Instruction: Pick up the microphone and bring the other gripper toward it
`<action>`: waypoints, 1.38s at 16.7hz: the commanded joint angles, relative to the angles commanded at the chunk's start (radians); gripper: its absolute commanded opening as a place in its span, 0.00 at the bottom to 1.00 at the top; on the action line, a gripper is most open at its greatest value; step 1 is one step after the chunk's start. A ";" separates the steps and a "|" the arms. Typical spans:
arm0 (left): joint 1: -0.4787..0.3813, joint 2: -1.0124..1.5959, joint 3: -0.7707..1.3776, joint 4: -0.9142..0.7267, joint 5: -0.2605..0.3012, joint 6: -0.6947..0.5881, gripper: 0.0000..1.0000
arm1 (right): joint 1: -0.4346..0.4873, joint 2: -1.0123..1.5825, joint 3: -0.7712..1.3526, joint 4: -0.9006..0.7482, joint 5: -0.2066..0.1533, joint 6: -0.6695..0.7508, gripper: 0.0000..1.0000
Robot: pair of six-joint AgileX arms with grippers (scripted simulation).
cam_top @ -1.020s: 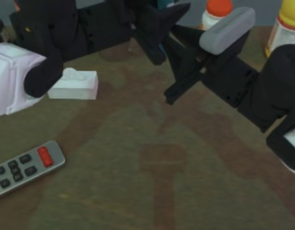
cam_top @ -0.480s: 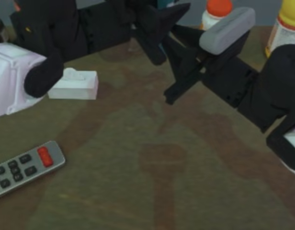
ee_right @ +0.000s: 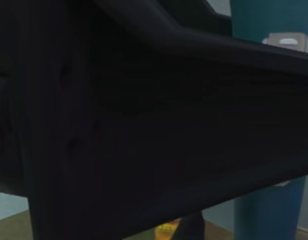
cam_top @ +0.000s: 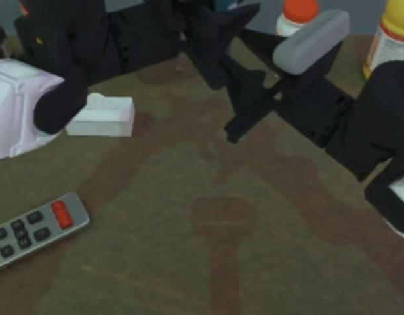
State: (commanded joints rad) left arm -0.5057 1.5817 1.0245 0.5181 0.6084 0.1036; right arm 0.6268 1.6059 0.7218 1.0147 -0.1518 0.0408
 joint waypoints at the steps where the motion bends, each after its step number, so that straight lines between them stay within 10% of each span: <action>1: 0.000 0.000 0.000 0.000 0.000 0.000 0.00 | 0.000 0.000 0.000 0.000 0.000 0.000 0.83; 4: 0.000 0.000 0.000 0.000 0.000 0.000 0.00 | 0.000 0.000 0.000 0.000 0.000 0.000 1.00; 13: 0.002 -0.005 0.003 -0.001 -0.002 0.003 0.00 | -0.003 0.002 -0.006 0.000 0.003 -0.003 1.00; 23: 0.162 -0.080 -0.068 -0.012 0.136 0.009 0.00 | -0.038 -0.247 -0.269 0.015 -0.045 0.003 1.00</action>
